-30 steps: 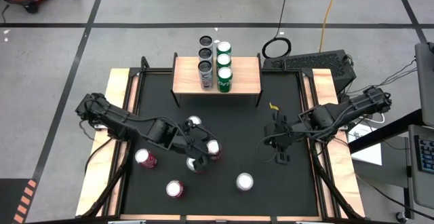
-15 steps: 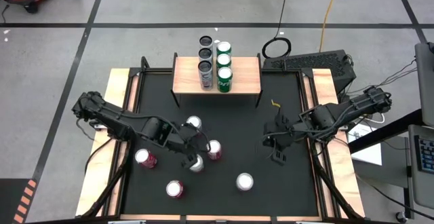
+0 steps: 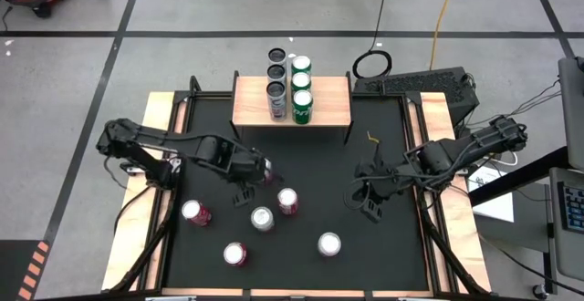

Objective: Place canned beverage on shelf
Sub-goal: Put the top right red white soda can on the shelf

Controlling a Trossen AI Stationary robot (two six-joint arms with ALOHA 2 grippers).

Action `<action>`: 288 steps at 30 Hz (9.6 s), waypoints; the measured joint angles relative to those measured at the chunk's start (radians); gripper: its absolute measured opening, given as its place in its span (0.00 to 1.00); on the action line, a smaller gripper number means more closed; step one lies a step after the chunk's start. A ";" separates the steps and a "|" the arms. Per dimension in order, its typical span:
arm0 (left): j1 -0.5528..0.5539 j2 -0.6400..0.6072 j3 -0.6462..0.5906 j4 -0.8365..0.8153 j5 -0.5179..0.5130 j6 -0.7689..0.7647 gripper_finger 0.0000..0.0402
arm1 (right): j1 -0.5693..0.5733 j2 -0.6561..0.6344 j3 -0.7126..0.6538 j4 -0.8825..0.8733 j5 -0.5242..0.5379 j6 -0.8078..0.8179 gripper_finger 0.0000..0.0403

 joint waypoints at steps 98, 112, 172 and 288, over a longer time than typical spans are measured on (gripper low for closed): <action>-0.029 0.227 0.002 0.548 0.050 0.309 1.00 | 0.000 0.001 0.000 -0.025 0.086 -0.022 0.00; 0.000 0.300 0.002 0.553 0.095 0.360 1.00 | -0.001 0.006 0.000 -0.015 0.086 -0.023 0.00; 0.035 0.312 0.250 0.315 0.157 0.223 0.73 | 0.002 0.028 0.000 0.142 0.213 -0.042 0.00; 0.023 0.277 0.732 0.345 0.082 -0.014 0.91 | -0.141 0.085 0.013 0.568 -0.075 -0.585 0.67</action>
